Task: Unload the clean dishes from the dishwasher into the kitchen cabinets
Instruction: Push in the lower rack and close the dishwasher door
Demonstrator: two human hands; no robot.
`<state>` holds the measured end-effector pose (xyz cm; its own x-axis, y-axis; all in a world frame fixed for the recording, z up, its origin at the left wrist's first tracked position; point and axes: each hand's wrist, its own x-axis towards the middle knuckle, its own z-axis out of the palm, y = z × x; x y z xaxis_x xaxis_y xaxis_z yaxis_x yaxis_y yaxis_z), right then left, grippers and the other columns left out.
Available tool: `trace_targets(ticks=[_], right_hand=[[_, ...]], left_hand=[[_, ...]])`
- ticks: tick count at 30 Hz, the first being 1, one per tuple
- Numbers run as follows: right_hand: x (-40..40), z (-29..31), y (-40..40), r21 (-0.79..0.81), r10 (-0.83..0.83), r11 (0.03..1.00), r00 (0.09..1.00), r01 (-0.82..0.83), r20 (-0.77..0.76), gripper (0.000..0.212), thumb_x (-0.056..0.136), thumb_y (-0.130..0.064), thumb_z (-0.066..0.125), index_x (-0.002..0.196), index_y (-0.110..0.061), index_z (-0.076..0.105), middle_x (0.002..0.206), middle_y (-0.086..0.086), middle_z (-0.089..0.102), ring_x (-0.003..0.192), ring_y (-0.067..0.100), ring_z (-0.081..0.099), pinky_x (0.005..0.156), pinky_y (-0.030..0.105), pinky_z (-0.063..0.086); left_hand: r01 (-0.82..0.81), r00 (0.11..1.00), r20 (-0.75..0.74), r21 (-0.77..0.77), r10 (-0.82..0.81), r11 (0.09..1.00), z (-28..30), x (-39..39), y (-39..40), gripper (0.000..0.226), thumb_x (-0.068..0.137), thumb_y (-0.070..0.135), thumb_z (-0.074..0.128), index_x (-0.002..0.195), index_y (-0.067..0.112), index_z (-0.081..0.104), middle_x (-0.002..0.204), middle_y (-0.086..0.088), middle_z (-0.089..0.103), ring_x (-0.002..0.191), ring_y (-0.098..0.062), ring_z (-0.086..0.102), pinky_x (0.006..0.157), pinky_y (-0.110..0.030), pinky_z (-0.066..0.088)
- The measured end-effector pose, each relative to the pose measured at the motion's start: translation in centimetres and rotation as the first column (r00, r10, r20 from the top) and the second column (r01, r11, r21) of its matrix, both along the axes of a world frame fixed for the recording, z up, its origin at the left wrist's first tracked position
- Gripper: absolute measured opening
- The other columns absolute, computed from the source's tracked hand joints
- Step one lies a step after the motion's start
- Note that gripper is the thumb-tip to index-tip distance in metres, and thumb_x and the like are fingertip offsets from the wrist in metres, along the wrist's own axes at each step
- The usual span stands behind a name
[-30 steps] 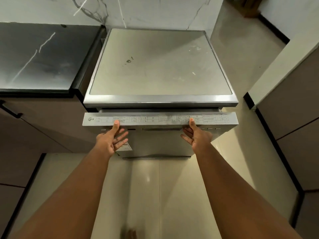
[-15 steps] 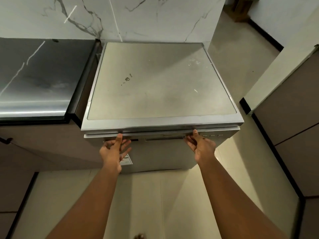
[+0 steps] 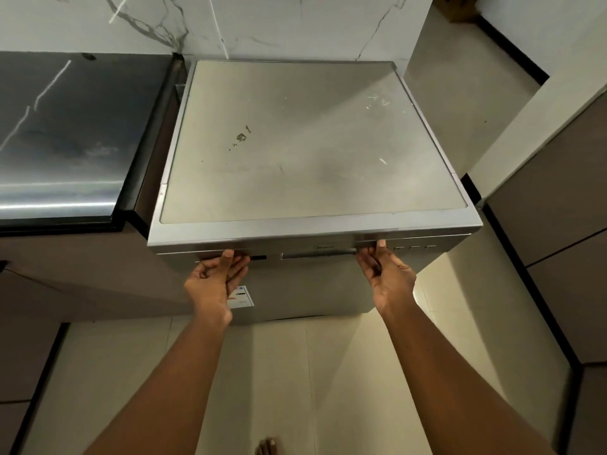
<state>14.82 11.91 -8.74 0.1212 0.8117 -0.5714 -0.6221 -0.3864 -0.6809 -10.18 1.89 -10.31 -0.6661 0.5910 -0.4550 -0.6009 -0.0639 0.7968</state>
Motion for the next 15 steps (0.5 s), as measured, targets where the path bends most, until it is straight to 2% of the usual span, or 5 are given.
trace_targets(ticks=[6,8,10,12,15], right_hand=[[1.0,-0.3,-0.5,0.028,0.106,0.994,0.994,-0.105,-0.040,0.015,0.097,0.002,0.056,0.107,0.001,0.067,0.091,0.012,0.073,0.095,0.029,0.072,0.082,0.043,0.062],[0.8,0.1,-0.7,0.031,0.145,0.989,0.989,-0.146,0.038,0.027,0.098,0.005,0.051,0.122,0.001,0.062,0.099,0.010,0.071,0.103,0.030,0.069,0.089,0.045,0.059],[0.4,0.7,-1.4,0.011,0.197,0.980,0.970,-0.201,0.145,0.039,0.099,0.003,0.051,0.138,-0.002,0.053,0.110,0.012,0.068,0.113,0.034,0.065,0.096,0.048,0.055],[0.1,1.2,-2.5,-0.026,0.225,0.974,0.942,-0.226,0.247,0.045,0.099,-0.001,0.053,0.144,-0.006,0.048,0.123,0.017,0.065,0.117,0.036,0.063,0.096,0.048,0.054],[-0.3,1.8,-4.2,-0.038,0.260,0.963,0.883,-0.267,0.390,0.046,0.099,-0.006,0.057,0.144,-0.007,0.047,0.121,0.016,0.065,0.113,0.033,0.065,0.090,0.044,0.057]], left_hand=[[0.070,0.994,-0.082,-0.063,-0.075,0.996,0.7,0.2,-0.7,0.015,0.091,0.017,0.066,0.093,0.006,0.057,0.087,-0.017,0.074,0.078,-0.027,0.075,0.069,-0.037,0.062],[0.112,0.983,-0.133,-0.115,-0.127,0.987,0.7,0.2,-0.9,0.022,0.092,0.022,0.066,0.097,0.002,0.057,0.090,-0.020,0.071,0.074,-0.025,0.074,0.067,-0.036,0.062],[0.149,0.958,-0.214,-0.189,-0.189,0.970,0.8,0.5,-1.3,0.041,0.091,0.030,0.066,0.103,-0.008,0.057,0.091,-0.021,0.072,0.076,-0.028,0.074,0.066,-0.038,0.062],[0.159,0.920,-0.310,-0.265,-0.240,0.951,1.1,0.9,-1.8,0.051,0.091,0.037,0.064,0.102,-0.012,0.057,0.089,-0.018,0.073,0.081,-0.030,0.074,0.070,-0.043,0.061],[0.152,0.770,-0.525,-0.400,-0.362,0.904,2.1,1.7,-2.8,0.041,0.091,0.049,0.060,0.094,0.008,0.064,0.085,-0.005,0.071,0.080,-0.019,0.069,0.074,-0.042,0.059]])
